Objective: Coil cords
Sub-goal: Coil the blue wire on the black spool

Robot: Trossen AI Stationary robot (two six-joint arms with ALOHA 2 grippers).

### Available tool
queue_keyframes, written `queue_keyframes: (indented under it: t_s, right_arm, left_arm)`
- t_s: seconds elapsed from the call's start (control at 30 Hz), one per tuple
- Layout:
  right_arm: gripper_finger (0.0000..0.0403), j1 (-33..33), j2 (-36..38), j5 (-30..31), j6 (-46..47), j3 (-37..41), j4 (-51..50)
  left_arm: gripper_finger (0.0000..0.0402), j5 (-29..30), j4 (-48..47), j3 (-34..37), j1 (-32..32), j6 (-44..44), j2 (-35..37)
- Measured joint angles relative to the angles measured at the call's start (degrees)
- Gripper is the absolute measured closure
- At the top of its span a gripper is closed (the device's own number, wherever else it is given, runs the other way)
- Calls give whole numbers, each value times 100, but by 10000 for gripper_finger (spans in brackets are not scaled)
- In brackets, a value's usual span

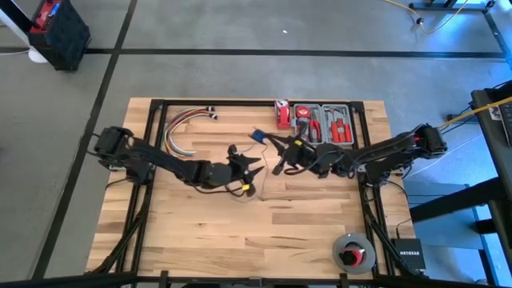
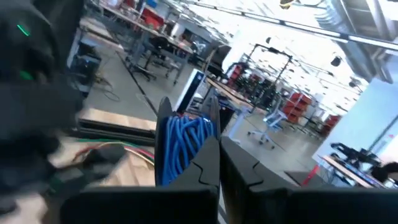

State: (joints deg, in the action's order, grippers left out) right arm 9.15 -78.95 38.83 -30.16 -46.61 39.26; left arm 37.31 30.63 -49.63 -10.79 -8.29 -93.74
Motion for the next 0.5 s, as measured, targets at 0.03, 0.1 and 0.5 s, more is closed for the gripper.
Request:
queue_keyframes:
  t_s: [0.03, 0.1, 0.5]
  right_arm:
    - [402, -22, -24, -39, -29, 0, 31]
    - [402, -22, -38, -19, -175, 0, 31]
    - [402, -15, -33, 63, -329, -7, 28]
  left_arm:
    - [270, -30, 124, 0, 71, -29, -105]
    - [270, -51, 286, 0, 188, -95, -228]
    - [270, -580, 422, -9, 564, -662, -290]
